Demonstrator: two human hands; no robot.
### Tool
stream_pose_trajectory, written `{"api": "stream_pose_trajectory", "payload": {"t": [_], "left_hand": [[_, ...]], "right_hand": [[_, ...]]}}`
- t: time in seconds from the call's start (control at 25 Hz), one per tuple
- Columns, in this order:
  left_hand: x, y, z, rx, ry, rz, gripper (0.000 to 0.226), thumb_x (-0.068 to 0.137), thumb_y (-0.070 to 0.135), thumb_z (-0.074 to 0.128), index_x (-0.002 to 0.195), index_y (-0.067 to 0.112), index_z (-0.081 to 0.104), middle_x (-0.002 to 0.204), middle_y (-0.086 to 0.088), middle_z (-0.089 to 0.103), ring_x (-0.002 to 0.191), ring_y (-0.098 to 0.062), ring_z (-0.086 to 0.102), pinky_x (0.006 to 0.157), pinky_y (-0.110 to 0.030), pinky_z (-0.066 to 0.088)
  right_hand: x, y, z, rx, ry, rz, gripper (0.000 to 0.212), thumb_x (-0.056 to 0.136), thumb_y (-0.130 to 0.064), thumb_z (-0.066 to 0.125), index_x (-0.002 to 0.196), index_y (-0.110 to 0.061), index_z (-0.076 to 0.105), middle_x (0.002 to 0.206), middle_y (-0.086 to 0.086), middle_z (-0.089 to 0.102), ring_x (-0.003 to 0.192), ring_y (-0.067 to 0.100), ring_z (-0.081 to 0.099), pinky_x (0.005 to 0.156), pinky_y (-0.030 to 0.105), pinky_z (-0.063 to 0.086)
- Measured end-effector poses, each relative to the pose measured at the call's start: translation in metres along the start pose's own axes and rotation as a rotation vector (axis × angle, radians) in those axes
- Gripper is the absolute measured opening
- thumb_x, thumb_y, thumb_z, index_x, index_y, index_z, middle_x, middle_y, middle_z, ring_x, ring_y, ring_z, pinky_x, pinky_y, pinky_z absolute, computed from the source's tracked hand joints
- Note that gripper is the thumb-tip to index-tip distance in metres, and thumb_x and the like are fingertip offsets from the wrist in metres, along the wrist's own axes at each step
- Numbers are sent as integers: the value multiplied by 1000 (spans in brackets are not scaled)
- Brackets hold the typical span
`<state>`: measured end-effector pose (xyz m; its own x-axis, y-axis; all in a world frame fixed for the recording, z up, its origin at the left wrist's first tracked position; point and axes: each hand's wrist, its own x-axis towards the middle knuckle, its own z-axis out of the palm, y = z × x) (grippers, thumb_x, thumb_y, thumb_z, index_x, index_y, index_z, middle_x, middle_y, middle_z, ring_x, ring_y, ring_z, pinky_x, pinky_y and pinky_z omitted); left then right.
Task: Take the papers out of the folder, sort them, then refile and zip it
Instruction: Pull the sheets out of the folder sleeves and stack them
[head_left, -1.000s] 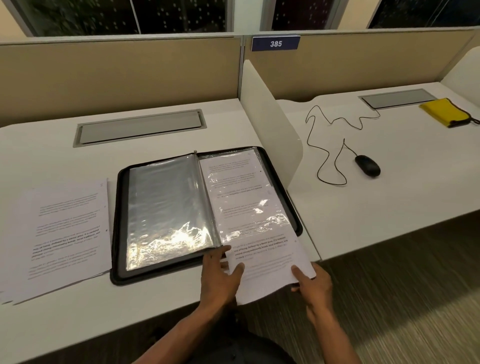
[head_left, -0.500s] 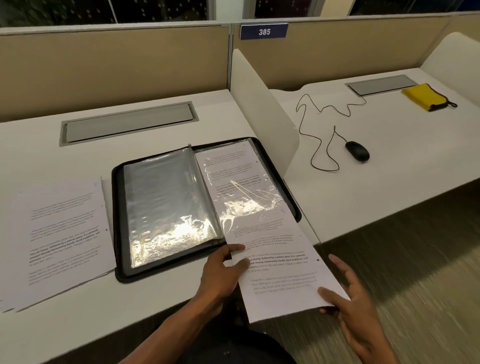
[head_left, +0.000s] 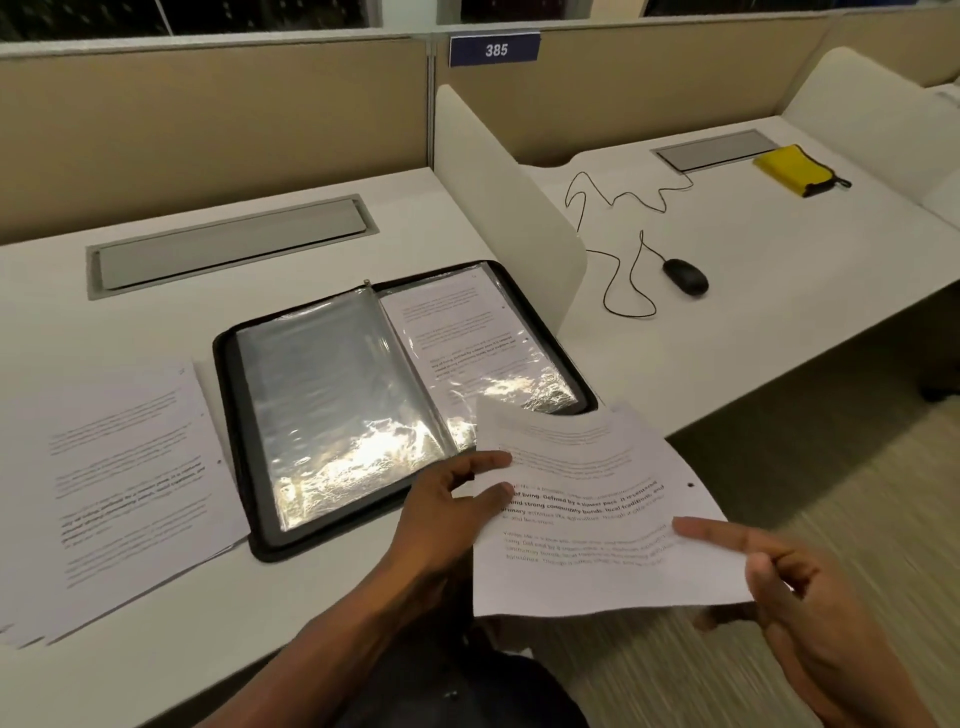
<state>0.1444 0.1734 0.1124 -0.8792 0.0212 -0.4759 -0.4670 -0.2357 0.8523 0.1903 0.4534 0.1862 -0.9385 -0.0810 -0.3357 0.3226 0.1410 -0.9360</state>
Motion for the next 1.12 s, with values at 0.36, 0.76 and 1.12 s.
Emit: {"api": "stream_pose_trajectory", "payload": {"t": [0.36,0.76,1.12], "left_hand": [[-22,40,-136,-41,146,130,32,92,10,66,120,25,69,113,5,73,98,-22,73,69,-33,61],[-50,-7,-299,-59,611,232,44,85,-3,72,122,22,69,125,3,68,109,-19,68,89,-36,57],[-45,-54,-366,385,894,85,49,86,9,73,128,32,63,130,-3,63,107,-23,65,95,-41,53]], "right_hand": [[64,-4,119,0,-197,-39,31,79,-33,81,109,-26,79,118,-13,72,111,13,67,88,37,61],[144,19,312,-125,-552,-121,40,94,0,64,125,-25,70,128,-14,68,115,10,65,84,30,59],[173,82,412,-482,-594,-123,46,87,-18,71,131,-31,65,132,-7,64,108,6,65,96,26,55]]}}
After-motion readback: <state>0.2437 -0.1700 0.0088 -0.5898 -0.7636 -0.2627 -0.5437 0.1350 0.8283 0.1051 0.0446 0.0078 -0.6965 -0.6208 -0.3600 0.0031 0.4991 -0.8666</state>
